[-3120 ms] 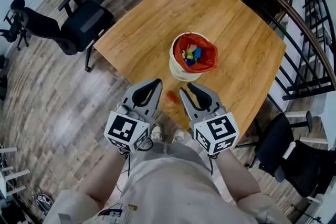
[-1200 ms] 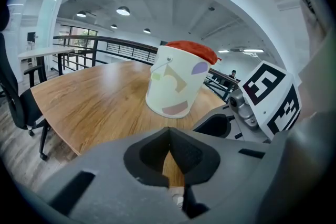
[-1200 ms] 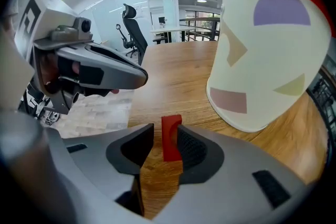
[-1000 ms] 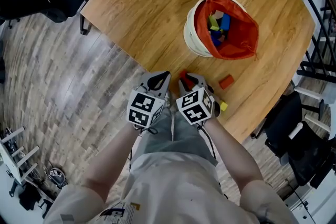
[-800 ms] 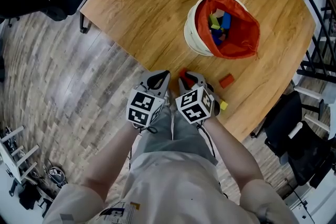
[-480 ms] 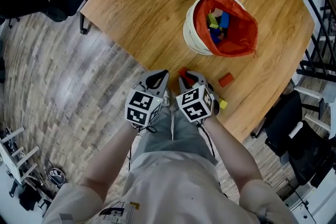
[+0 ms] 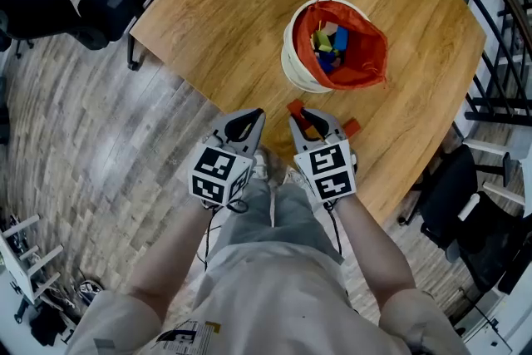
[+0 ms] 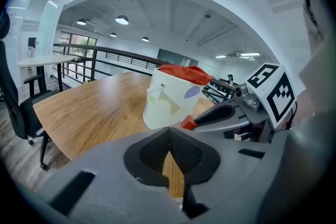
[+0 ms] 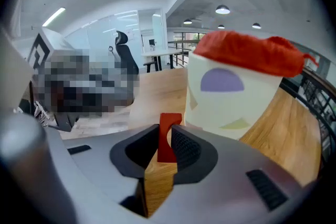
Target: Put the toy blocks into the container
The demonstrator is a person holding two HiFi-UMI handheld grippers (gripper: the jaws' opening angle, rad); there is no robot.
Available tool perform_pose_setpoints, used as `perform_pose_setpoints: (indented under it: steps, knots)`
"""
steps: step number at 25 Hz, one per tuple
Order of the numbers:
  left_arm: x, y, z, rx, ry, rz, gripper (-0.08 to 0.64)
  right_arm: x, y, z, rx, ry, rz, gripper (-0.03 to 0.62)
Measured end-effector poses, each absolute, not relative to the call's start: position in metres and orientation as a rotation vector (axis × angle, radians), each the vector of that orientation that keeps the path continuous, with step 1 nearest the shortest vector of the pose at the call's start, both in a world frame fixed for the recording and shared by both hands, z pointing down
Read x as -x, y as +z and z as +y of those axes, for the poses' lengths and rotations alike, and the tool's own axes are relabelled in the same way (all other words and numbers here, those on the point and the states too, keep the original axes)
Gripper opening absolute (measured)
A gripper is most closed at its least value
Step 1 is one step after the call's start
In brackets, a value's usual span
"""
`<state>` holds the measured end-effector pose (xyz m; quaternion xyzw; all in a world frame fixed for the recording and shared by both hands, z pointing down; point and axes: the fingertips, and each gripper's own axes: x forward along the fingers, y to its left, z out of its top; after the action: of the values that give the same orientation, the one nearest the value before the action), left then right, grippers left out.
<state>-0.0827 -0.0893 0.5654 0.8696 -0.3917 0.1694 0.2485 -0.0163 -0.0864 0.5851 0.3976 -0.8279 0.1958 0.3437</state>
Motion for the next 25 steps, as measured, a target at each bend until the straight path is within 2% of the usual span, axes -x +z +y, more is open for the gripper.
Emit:
perform_pose_setpoints:
  steps: [15, 25]
  knots:
    - [0.057, 0.422, -0.084, -2.639, 0.299, -1.133, 0.012, -0.022, 0.433, -0.072, -1.295, 0.396, -2.383, 0.080]
    - [0.034, 0.373, -0.047, -2.725, 0.207, -1.131, 0.012, -0.052, 0.369, -0.032, -1.413, 0.336, -2.484, 0.080]
